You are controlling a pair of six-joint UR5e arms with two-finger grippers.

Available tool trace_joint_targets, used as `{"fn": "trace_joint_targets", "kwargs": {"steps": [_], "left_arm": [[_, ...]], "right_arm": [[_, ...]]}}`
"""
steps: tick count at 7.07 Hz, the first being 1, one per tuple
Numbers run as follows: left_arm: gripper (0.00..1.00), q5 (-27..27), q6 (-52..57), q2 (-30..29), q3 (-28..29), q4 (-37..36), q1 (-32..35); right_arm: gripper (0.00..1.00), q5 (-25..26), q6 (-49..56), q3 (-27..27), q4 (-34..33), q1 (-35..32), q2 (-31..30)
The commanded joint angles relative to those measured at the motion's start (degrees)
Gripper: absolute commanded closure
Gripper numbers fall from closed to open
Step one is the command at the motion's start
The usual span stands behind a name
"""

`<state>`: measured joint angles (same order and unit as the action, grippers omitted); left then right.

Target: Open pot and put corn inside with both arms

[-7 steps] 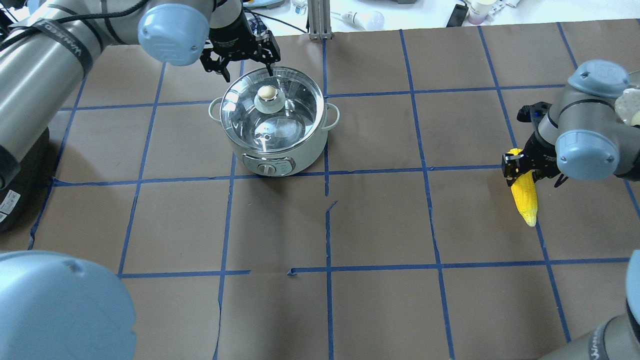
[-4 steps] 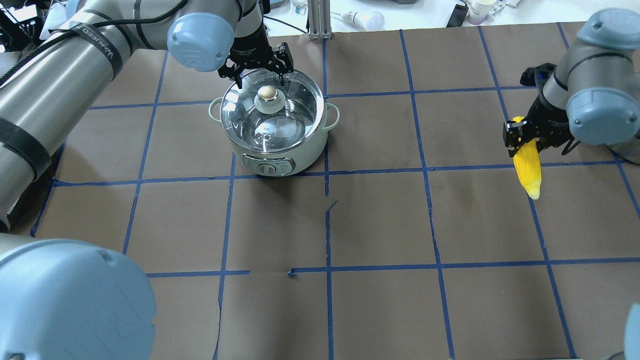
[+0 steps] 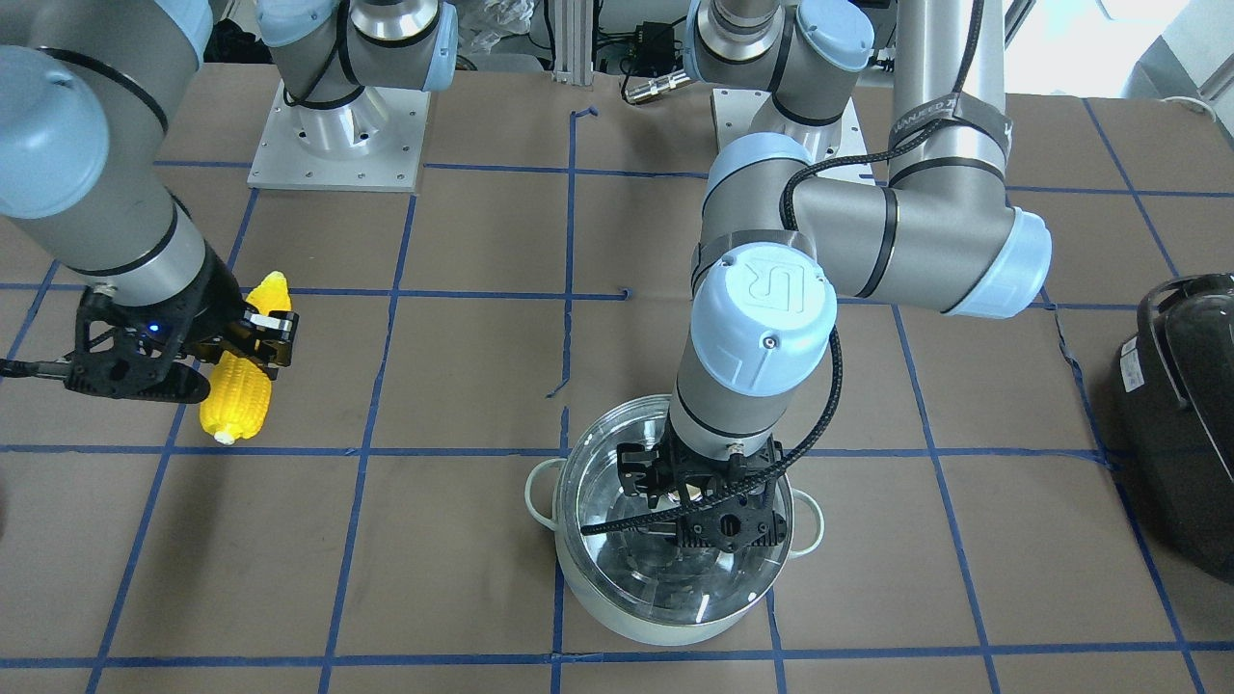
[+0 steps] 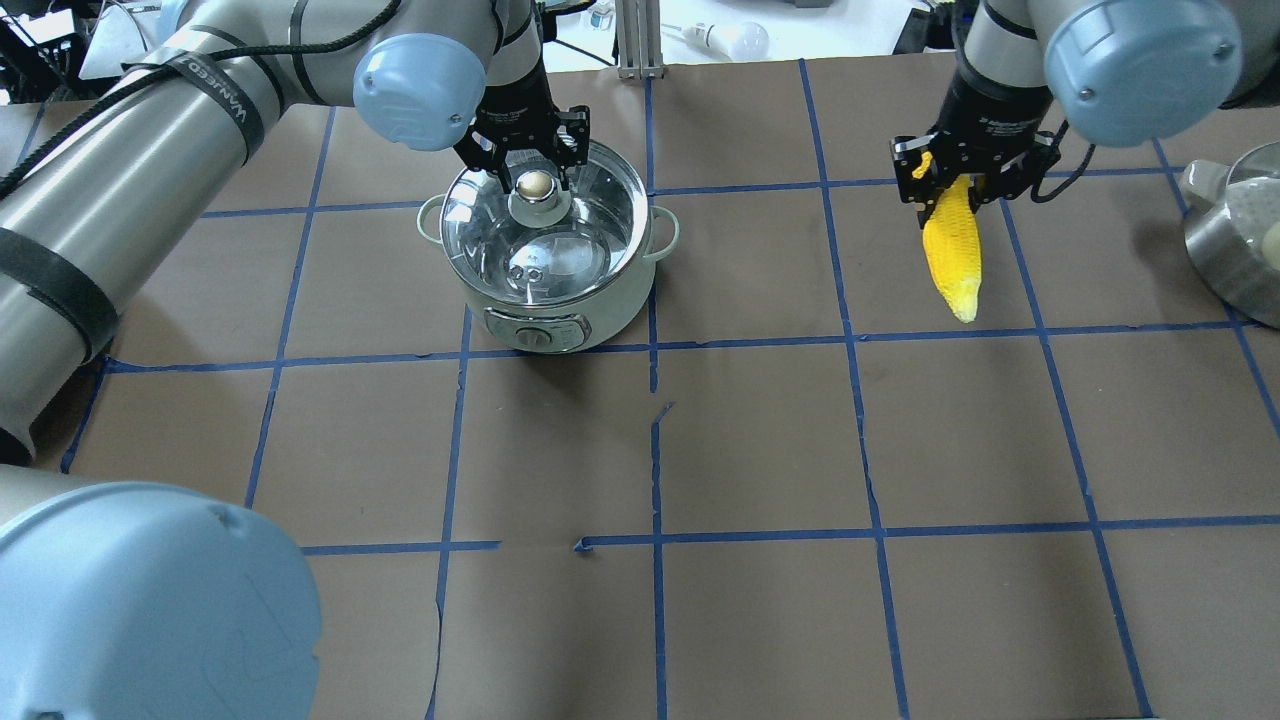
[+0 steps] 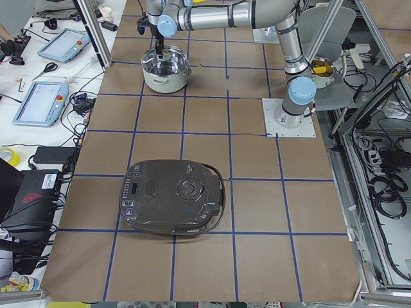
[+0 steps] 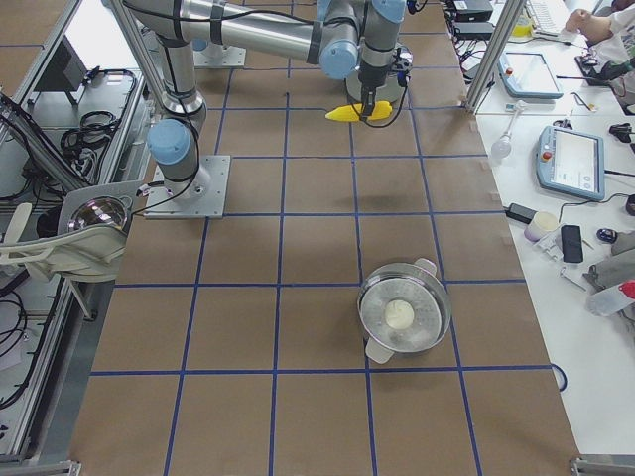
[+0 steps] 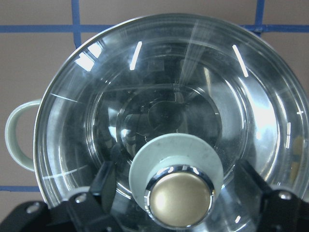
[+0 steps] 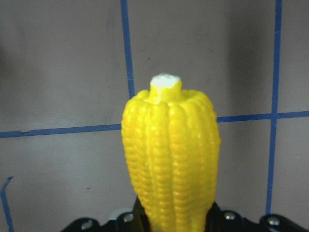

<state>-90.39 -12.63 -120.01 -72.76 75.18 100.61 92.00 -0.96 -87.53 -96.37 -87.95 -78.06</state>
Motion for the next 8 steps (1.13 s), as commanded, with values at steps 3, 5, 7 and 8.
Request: {"fn": "trace_joint_targets", "kwargs": {"steps": [3, 5, 7, 8], "left_arm": [[1.00, -0.5, -2.7, 2.6, 1.0, 0.0, -0.5], [1.00, -0.7, 0.2, 4.8, 3.6, 3.5, -5.0], [1.00, -0.1, 10.9, 5.8, 2.8, 4.5, -15.2], [1.00, -0.5, 16.3, 6.9, 2.4, 7.7, -19.4]], "right_arm": [[1.00, -0.1, -2.6, 1.0, -0.2, -2.8, 0.5], [1.00, -1.9, -5.3, 1.8, -0.3, -3.0, 0.6], [1.00, -2.2, -10.2, 4.6, -1.3, -8.0, 2.4], [1.00, -2.2, -15.2, 7.7, -2.1, -12.2, 5.3]]}}
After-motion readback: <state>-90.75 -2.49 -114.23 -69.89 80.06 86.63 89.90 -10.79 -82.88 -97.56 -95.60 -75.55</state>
